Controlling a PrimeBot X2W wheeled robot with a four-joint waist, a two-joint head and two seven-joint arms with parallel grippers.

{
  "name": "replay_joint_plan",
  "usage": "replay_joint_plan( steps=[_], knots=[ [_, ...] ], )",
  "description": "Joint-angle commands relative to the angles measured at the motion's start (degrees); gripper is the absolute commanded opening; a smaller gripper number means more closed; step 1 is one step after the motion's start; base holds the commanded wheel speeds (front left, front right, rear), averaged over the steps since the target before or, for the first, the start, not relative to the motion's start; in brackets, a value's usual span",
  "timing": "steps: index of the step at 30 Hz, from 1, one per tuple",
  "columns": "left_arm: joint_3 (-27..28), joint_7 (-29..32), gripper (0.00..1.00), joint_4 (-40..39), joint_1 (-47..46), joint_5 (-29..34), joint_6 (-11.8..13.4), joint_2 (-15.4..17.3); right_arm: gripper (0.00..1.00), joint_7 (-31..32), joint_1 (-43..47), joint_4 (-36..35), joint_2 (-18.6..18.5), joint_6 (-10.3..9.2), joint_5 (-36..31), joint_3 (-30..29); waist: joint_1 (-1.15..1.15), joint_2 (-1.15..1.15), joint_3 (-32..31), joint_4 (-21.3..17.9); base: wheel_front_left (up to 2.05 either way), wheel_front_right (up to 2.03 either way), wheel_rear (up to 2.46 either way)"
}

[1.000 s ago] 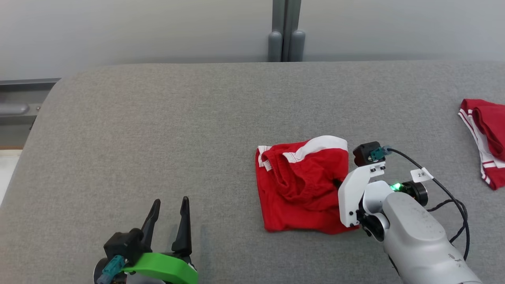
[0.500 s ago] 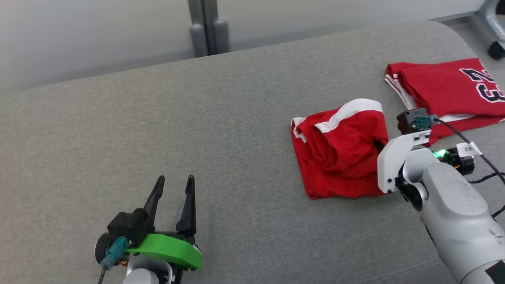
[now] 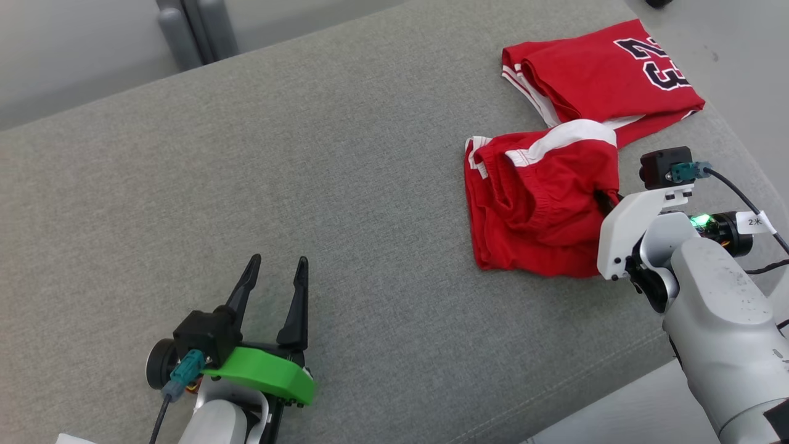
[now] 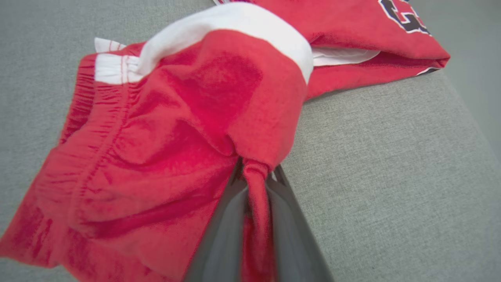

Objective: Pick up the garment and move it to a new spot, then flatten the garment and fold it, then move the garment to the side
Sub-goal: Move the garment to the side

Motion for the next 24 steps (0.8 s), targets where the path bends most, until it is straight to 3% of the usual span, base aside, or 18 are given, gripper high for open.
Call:
replay_joint_plan(
  steps=[1,10,24],
  knots=[
    [-0.1,0.1,1.0,0.0,-1.2,0.5,-0.2,0.6,0.0,-0.7,-0.9,-0.3,0.3,-0.1,-0.3,-0.1,0.0,0.0,2.4,-2.1,0.0,0.0,0.0],
    [-0.9,0.1,1.0,0.6,-1.9,0.2,0.0,1.0,0.0,-1.3,-4.6,-1.9,0.7,-0.1,-1.3,1.7,0.0,0.0,3.2,-1.0,0.0,0.0,0.0],
    [-1.6,0.0,1.0,0.8,-3.1,-0.5,0.5,0.6,0.0,3.8,-15.5,-6.9,-8.5,-0.1,-1.9,7.6,0.0,0.0,4.6,3.9,0.0,0.0,0.0]
  ],
)
